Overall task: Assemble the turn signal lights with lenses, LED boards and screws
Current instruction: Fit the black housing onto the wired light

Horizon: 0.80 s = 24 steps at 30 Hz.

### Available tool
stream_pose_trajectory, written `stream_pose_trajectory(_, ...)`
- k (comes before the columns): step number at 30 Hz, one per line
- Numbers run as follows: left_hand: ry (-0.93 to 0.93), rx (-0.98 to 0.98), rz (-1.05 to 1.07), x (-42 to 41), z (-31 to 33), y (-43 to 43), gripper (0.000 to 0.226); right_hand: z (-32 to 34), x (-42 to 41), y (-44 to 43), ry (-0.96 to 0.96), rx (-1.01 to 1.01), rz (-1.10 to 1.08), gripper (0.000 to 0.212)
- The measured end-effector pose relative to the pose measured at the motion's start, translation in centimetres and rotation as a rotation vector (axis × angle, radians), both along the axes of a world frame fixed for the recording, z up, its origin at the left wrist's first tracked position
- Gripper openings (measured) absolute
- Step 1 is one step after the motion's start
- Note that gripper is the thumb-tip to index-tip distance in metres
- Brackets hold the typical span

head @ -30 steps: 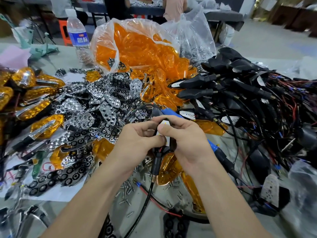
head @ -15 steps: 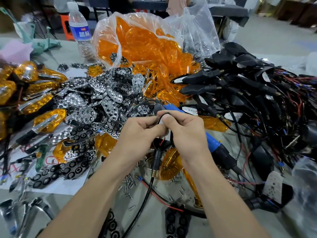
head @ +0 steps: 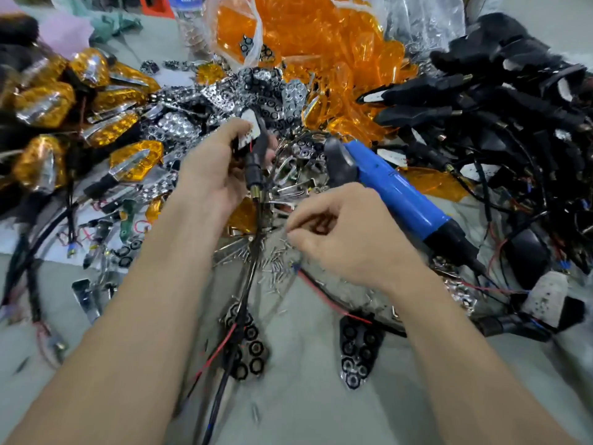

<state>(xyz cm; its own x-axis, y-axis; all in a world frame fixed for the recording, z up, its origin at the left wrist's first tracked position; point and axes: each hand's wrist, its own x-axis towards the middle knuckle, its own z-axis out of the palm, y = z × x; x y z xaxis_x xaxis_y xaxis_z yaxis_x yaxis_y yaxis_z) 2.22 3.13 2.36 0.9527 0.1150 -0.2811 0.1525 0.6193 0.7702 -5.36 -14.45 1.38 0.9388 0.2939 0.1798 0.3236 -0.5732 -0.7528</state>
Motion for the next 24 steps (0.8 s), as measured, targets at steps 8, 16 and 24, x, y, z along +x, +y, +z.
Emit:
stream_pose_trajectory(8, -0.066, 0.168, -0.028, 0.1, 0.0, 2.4, 0.030, -0.4, -2.5, 3.5, 0.106, -0.243, 0.412, 0.041)
stream_pose_trajectory(16, -0.065, 0.298, -0.115, -0.3, 0.1, 1.3, 0.019, -1.4, -2.0, 3.8, 0.111, -0.247, 0.201, 0.051)
stream_pose_trajectory(24, -0.056, 0.325, -0.100, -0.1, 0.0, 1.4, 0.018, -0.6, -1.0, 1.8, -0.108, -0.368, -0.173, 0.038)
